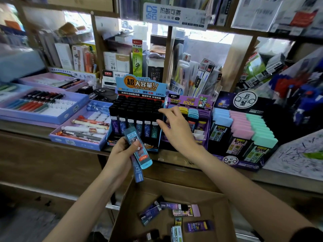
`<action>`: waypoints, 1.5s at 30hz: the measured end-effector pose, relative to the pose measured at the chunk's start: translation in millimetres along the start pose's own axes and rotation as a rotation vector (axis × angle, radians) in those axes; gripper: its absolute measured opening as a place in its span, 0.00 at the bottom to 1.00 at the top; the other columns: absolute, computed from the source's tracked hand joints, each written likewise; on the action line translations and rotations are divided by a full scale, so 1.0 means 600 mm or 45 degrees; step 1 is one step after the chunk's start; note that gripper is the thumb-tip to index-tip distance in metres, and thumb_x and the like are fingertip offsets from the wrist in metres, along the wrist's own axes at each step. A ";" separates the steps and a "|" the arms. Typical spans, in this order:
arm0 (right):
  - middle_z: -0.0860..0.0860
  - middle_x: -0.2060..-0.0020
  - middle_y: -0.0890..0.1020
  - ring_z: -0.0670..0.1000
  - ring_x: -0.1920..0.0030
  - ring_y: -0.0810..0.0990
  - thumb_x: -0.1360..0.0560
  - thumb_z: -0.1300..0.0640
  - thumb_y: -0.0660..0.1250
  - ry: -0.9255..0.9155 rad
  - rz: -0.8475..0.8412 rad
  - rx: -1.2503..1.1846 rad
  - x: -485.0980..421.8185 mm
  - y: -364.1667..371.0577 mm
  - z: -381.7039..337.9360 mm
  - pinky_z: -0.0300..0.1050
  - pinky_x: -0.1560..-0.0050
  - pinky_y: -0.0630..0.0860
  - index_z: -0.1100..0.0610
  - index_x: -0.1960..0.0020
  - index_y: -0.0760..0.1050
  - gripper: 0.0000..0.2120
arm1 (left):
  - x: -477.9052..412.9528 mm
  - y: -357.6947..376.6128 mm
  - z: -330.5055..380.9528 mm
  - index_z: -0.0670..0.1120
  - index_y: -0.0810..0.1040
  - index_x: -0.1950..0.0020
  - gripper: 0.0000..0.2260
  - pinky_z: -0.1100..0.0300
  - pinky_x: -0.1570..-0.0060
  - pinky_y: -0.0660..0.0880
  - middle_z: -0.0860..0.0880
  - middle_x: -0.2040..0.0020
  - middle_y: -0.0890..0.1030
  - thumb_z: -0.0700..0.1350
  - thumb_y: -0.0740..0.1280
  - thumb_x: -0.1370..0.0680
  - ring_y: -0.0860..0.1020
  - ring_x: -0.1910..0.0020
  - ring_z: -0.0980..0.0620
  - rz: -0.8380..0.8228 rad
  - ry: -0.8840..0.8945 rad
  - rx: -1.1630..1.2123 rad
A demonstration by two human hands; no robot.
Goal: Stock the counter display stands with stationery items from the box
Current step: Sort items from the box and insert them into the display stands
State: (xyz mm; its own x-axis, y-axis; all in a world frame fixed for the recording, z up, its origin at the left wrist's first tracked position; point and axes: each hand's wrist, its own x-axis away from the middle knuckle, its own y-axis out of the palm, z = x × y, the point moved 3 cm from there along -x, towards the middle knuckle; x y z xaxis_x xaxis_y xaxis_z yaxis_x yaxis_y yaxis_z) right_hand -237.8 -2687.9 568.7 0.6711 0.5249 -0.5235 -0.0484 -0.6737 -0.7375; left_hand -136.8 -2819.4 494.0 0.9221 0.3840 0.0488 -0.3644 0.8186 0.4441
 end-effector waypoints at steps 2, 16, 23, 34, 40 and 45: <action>0.48 0.48 0.71 0.45 0.54 0.74 0.21 0.50 0.60 0.069 -0.054 -0.157 0.043 0.005 -0.001 0.40 0.52 0.73 0.55 0.37 0.72 0.15 | 0.000 0.014 0.004 0.43 0.73 0.46 0.06 0.62 0.62 0.79 0.46 0.55 0.79 0.36 0.60 0.21 0.82 0.60 0.54 -0.009 0.034 0.036; 0.52 0.52 0.83 0.50 0.52 0.83 0.23 0.63 0.64 0.870 0.043 -1.478 0.180 -0.044 0.068 0.40 0.57 0.79 0.57 0.48 0.78 0.06 | -0.002 0.131 -0.021 0.40 0.74 0.42 0.10 0.51 0.49 0.74 0.44 0.50 0.80 0.39 0.64 0.23 0.78 0.52 0.49 -0.123 -0.046 -0.048; 0.51 0.55 0.82 0.43 0.60 0.82 0.21 0.62 0.59 0.671 0.295 -0.904 0.123 -0.155 0.122 0.35 0.62 0.78 0.54 0.48 0.76 0.08 | 0.000 0.149 -0.029 0.44 0.74 0.48 0.14 0.61 0.59 0.70 0.47 0.57 0.77 0.28 0.57 0.23 0.74 0.60 0.54 -0.142 -0.057 -0.144; 0.60 0.50 0.80 0.58 0.47 0.76 0.22 0.63 0.62 0.004 0.085 0.199 0.003 -0.176 0.118 0.42 0.47 0.66 0.62 0.39 0.77 0.13 | 0.000 0.113 -0.034 0.55 0.81 0.51 0.16 0.52 0.47 0.75 0.47 0.48 0.80 0.33 0.65 0.25 0.80 0.47 0.49 -0.201 0.017 -0.362; 0.58 0.53 0.82 0.58 0.51 0.78 0.23 0.60 0.65 0.027 -0.002 0.199 -0.014 -0.164 0.118 0.53 0.49 0.73 0.63 0.47 0.75 0.07 | 0.003 0.111 -0.027 0.54 0.81 0.50 0.14 0.49 0.46 0.76 0.46 0.47 0.80 0.35 0.67 0.26 0.78 0.44 0.45 -0.197 0.011 -0.365; 0.57 0.56 0.82 0.57 0.54 0.78 0.25 0.61 0.67 0.042 0.005 0.192 -0.025 -0.154 0.127 0.48 0.54 0.73 0.63 0.52 0.76 0.05 | 0.002 0.113 -0.021 0.48 0.79 0.48 0.11 0.38 0.42 0.71 0.38 0.46 0.77 0.35 0.67 0.25 0.77 0.46 0.40 -0.116 0.050 -0.396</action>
State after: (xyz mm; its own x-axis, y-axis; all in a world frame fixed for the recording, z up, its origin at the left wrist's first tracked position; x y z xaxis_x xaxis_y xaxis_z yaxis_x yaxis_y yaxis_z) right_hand -300.0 -2593.9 611.9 0.6944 0.5037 -0.5139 -0.1596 -0.5886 -0.7925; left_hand -162.0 -2757.8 512.7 0.9493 0.3141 -0.0157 -0.3083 0.9394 0.1502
